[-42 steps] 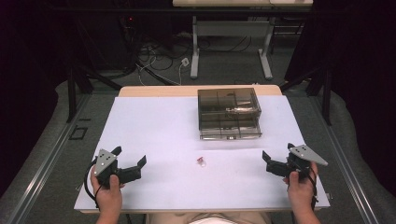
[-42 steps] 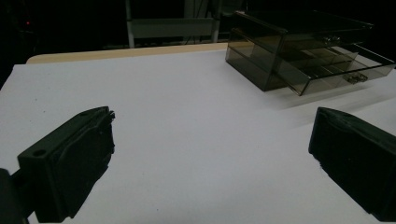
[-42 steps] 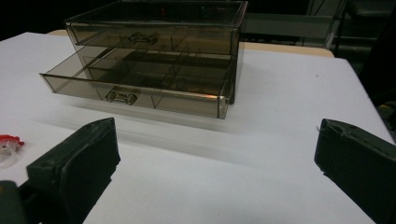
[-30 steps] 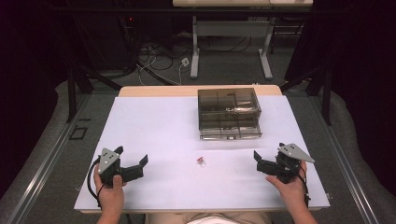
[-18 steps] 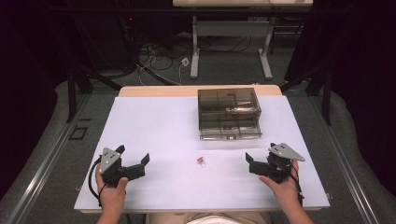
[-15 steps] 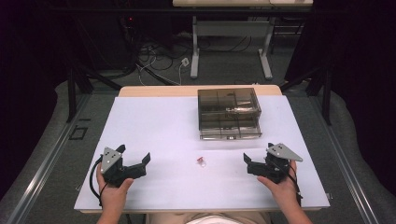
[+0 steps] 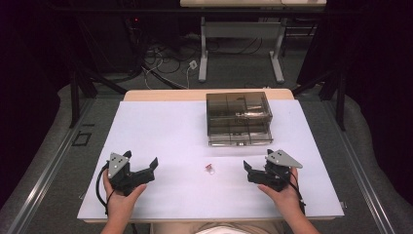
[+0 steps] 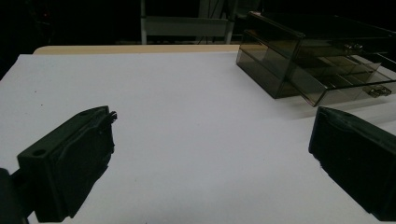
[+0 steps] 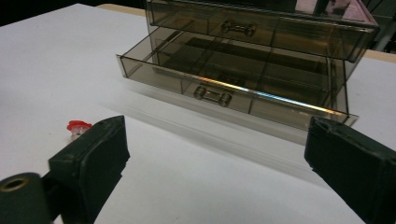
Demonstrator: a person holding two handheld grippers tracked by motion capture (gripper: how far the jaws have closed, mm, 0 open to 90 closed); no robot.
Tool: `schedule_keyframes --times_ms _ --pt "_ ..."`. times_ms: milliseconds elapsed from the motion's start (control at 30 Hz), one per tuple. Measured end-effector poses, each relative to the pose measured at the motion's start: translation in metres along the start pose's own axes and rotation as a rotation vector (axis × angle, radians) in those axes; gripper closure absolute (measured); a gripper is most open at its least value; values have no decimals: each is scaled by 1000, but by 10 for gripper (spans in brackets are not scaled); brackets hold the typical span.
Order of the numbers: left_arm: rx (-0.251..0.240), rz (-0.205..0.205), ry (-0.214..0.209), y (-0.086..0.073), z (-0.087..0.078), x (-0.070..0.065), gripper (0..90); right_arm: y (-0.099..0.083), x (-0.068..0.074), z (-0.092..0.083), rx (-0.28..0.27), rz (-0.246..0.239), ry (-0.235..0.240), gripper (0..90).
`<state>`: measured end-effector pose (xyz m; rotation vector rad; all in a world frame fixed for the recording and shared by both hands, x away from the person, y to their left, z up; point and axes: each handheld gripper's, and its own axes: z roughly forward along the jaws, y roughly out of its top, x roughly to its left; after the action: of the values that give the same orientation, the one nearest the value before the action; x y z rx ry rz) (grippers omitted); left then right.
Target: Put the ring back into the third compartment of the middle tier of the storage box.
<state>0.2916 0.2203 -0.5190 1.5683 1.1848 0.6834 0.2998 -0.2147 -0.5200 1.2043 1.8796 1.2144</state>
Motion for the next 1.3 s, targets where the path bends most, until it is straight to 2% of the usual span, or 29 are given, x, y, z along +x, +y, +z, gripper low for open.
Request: schedule_keyframes --times_ms 100,200,400,633,733,967,1300 --pt "0 7 2 -1 1 -1 2 2 6 3 -11 -11 18 102" --pt "0 16 -3 -1 1 -2 2 4 13 6 -14 -1 41 142" --pt "8 19 -23 -1 1 -4 2 10 25 15 -16 14 77 148" --pt "21 18 -42 -1 1 -4 2 13 35 24 -30 3 99 150" --pt "24 16 -47 -2 2 -5 2 15 39 29 -19 18 114 153" --pt "23 20 -52 -3 2 -5 2 18 43 37 -11 15 132 162" --pt "14 13 -76 -4 2 -5 2 20 58 50 14 9 194 207"
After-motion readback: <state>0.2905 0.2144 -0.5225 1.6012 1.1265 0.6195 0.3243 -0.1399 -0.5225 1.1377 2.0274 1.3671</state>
